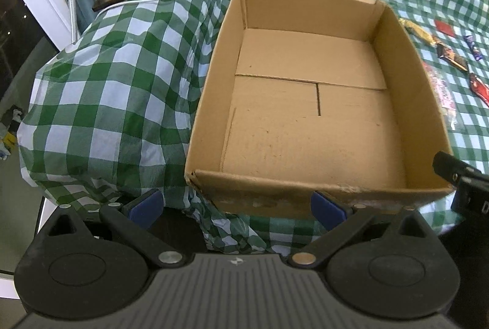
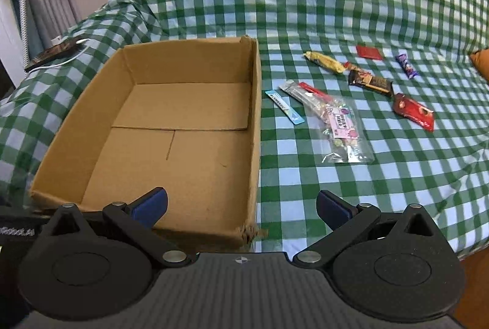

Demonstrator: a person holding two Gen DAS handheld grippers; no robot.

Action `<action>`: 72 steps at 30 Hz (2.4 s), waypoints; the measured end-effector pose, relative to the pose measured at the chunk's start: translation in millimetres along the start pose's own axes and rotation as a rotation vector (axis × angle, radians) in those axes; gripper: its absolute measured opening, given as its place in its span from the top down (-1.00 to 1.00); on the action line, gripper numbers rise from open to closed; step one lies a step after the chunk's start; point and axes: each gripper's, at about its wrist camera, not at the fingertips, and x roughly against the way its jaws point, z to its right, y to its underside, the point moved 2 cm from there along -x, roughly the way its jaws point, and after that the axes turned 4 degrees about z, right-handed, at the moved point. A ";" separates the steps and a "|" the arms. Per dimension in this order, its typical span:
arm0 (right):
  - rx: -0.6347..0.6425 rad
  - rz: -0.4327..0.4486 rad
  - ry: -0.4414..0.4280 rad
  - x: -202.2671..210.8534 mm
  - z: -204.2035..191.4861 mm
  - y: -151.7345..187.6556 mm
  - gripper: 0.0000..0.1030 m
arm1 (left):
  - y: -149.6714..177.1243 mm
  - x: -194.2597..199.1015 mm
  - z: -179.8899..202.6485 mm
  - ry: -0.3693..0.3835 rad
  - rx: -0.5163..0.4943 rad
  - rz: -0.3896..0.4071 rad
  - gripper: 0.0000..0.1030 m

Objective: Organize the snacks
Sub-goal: 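Move both tools from the box toward the snacks beside it, then grasp the pink candy bag with the right tool while the left tool grasps the silver stick packet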

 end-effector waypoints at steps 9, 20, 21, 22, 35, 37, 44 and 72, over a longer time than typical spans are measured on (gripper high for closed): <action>0.038 -0.070 -0.012 -68.5 -6.6 -17.8 -1.00 | -22.0 -41.8 -6.7 -0.040 0.011 -0.061 -1.00; 0.162 -0.081 -0.108 -117.4 -38.5 -34.7 -1.00 | -21.9 -80.6 -48.3 -0.095 0.090 -0.126 -1.00; 0.153 -0.078 -0.129 -118.4 -42.6 -35.8 -1.00 | -20.8 -81.6 -52.8 -0.100 0.095 -0.129 -1.00; 0.153 -0.078 -0.144 -118.6 -46.7 -37.4 -1.00 | -19.5 -82.6 -57.3 -0.104 0.100 -0.133 -1.00; 0.063 0.073 -0.088 -48.4 11.2 -52.0 -1.00 | -52.7 -23.8 -29.5 -0.064 0.058 -0.001 -1.00; 0.027 0.133 -0.034 -36.1 47.8 -56.3 -1.00 | -66.4 -10.7 -5.8 -0.030 0.027 0.036 -1.00; -0.041 0.090 0.116 -101.2 159.3 -57.7 -1.00 | -103.4 15.2 76.1 0.030 -0.054 0.079 -1.00; -0.267 0.057 0.195 -169.5 358.2 -53.6 0.68 | -210.3 -197.3 343.6 0.308 0.106 -0.270 -0.70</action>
